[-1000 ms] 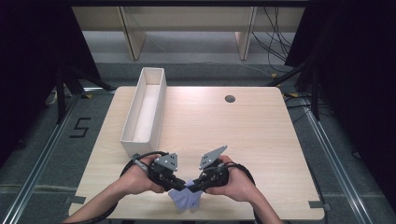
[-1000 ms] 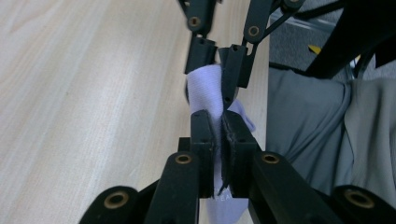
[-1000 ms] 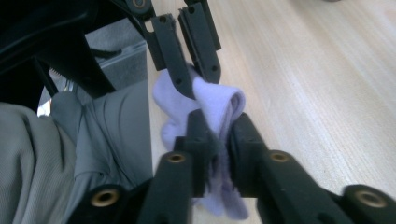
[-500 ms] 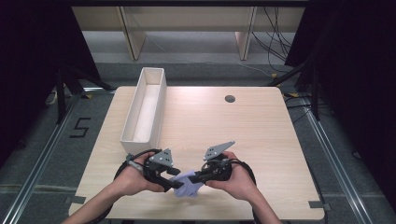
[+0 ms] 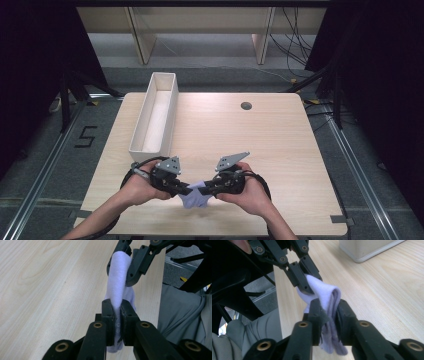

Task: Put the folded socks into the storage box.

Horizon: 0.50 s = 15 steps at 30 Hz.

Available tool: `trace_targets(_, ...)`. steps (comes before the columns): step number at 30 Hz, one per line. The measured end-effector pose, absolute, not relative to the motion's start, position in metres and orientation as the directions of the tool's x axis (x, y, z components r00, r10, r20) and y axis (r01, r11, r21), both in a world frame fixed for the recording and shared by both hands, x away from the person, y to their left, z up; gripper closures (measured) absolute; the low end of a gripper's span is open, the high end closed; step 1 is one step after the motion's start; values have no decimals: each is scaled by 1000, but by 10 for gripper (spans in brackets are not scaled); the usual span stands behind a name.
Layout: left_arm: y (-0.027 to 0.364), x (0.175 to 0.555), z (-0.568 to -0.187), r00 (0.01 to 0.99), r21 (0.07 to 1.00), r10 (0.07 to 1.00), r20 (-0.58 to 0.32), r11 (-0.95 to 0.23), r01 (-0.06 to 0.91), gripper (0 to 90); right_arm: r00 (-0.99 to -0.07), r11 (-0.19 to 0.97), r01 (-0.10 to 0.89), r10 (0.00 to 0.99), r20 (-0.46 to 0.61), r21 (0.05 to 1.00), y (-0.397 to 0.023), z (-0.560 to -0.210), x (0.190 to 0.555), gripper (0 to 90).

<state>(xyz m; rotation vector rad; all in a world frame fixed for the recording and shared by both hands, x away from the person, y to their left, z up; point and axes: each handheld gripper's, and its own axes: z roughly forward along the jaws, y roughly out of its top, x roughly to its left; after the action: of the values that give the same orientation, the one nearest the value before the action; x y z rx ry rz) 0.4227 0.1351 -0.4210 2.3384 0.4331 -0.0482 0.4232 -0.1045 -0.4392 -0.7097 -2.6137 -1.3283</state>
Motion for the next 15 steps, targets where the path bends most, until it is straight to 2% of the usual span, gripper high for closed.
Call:
trace_targets(1, 137, 423, -420, 942, 672, 294, -161, -666, 323, 834, -891, 498, 440, 347, 293, 747, -105, -437, 423, 654)
trace_targets(2, 138, 423, -419, 942, 675, 298, -156, -664, 321, 834, -891, 498, 440, 347, 293, 747, -105, -437, 423, 654)
trace_targets(7, 146, 426, -415, 936, 678, 322, -146, -656, 331, 834, -875, 436, 452, 389, 290, 778, -114, -431, 420, 546)
trace_targets(8, 149, 426, -413, 934, 680, 330, -136, -654, 330, 834, -864, 414, 450, 426, 268, 792, -122, -430, 420, 522)
trace_targets(15, 159, 430, -409, 933, 683, 345, -104, -657, 319, 833, -784, 327, 500, 563, 259, 802, -155, -436, 416, 501)
